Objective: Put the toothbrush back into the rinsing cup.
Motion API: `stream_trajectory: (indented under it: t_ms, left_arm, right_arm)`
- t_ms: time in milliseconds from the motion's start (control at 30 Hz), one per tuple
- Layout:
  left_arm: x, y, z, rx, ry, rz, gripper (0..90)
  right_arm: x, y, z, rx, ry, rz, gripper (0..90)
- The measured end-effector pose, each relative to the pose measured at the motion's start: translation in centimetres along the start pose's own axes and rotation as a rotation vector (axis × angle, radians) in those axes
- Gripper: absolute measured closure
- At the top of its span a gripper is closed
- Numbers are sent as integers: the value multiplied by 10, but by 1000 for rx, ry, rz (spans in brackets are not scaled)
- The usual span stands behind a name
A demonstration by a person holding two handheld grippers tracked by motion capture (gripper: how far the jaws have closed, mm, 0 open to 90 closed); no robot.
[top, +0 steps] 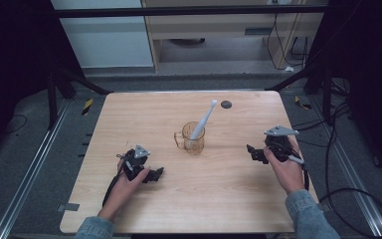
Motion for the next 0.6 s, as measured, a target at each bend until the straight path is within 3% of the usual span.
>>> stream_trajectory:
  t_ms: [333, 600]
  left_arm:
    - [0, 0, 0, 0, 0, 0, 0]
    - [0, 0, 0, 0, 0, 0, 0]
  right_arm:
    - [-22, -13, 11, 42, -20, 47, 134]
    - [-34, -19, 34, 55, -23, 90, 136]
Point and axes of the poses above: each handheld gripper's, and its own axes: z roughly forward along the jaws, y roughly out of its top, x roughly to its left, the point moved 1 cm from there along z, roughly forward along the jaws, and after that the axes turned 14 degrees about y, right-handed, at the moved point
